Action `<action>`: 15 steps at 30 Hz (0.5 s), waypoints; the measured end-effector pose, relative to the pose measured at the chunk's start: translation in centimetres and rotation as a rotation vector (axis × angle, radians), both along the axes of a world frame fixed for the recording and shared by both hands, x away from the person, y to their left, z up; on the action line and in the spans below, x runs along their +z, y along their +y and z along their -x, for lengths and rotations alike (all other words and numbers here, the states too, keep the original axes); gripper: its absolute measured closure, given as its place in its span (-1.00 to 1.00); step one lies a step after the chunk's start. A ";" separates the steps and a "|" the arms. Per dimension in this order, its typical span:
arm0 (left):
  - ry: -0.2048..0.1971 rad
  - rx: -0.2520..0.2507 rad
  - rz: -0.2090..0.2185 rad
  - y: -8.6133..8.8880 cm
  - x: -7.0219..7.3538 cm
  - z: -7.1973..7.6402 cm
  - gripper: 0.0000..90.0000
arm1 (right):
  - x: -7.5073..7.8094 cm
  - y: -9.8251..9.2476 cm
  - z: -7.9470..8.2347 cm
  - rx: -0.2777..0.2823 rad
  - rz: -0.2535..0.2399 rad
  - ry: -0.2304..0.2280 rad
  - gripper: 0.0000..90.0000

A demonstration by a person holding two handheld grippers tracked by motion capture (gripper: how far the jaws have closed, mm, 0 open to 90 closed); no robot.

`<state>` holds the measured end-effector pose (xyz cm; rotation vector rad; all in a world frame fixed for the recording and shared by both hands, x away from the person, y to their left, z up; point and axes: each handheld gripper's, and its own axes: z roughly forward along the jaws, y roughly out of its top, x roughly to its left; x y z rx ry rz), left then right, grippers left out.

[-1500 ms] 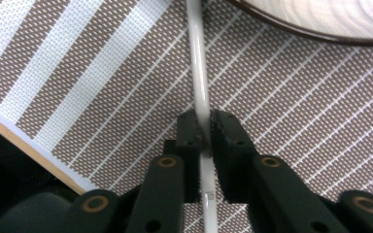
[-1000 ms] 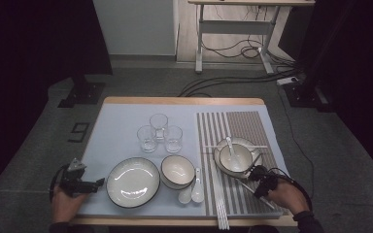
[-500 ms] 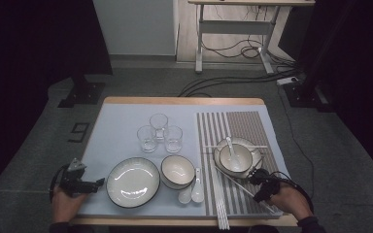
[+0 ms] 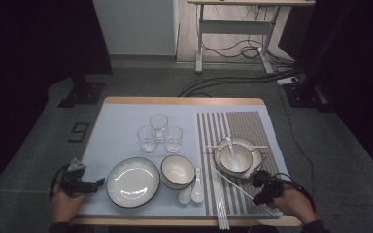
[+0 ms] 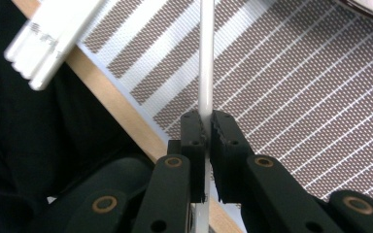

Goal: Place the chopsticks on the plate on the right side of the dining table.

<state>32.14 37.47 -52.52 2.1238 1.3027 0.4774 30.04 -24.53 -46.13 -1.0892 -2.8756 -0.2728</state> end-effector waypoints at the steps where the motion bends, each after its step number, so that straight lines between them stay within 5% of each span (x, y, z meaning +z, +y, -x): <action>1: 0.000 0.000 0.000 0.0 0.0 0.0 -0.98 | 0.1 0.1 0.1 0.002 -0.004 0.002 0.87; 15: 0.000 0.000 0.001 0.0 0.0 0.0 -0.98 | 3.2 0.3 -0.2 0.003 -0.008 -0.033 0.87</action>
